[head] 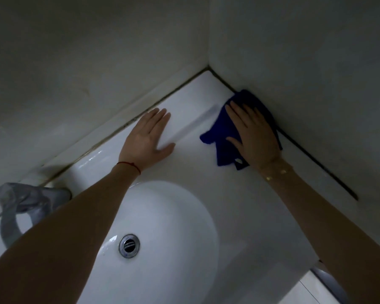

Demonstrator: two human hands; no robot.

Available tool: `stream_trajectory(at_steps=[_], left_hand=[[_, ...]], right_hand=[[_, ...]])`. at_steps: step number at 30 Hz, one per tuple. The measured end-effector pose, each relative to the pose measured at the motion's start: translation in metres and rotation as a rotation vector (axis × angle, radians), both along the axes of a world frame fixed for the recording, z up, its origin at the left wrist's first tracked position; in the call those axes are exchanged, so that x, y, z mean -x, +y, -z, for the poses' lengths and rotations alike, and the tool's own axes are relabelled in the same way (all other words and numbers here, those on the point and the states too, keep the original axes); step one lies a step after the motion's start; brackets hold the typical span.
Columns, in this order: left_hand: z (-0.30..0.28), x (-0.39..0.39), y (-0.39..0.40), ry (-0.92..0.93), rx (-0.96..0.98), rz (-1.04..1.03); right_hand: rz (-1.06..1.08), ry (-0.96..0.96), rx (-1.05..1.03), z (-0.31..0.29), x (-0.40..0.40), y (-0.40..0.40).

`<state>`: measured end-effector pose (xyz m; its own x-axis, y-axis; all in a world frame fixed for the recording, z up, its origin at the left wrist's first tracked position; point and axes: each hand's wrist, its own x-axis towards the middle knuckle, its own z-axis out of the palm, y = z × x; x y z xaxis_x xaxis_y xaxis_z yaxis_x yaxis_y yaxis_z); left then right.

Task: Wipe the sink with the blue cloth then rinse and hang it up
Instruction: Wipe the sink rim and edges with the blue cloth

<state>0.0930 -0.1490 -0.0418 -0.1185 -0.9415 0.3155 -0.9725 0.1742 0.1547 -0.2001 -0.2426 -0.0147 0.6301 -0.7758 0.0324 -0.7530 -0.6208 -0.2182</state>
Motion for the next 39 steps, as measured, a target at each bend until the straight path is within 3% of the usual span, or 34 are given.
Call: stream_trajectory(at_steps=[5,12,22,31,39], left_hand=[[0.000,0.000,-0.001,0.009,0.006,0.001],[0.001,-0.001,0.001,-0.009,-0.021,-0.013],[0.004,-0.003,-0.001,0.002,-0.029,-0.012],[0.004,0.000,0.002,0.025,-0.051,-0.023],[0.001,0.001,0.003,0.019,-0.059,-0.027]], right_hand=[[0.071,-0.029,0.046,0.005,0.055,0.041],[0.003,0.014,-0.018,0.001,0.000,-0.001],[0.282,-0.085,-0.091,-0.007,0.146,0.122],[0.148,0.010,-0.036,-0.001,0.079,0.065],[0.127,-0.229,-0.024,0.004,-0.006,0.006]])
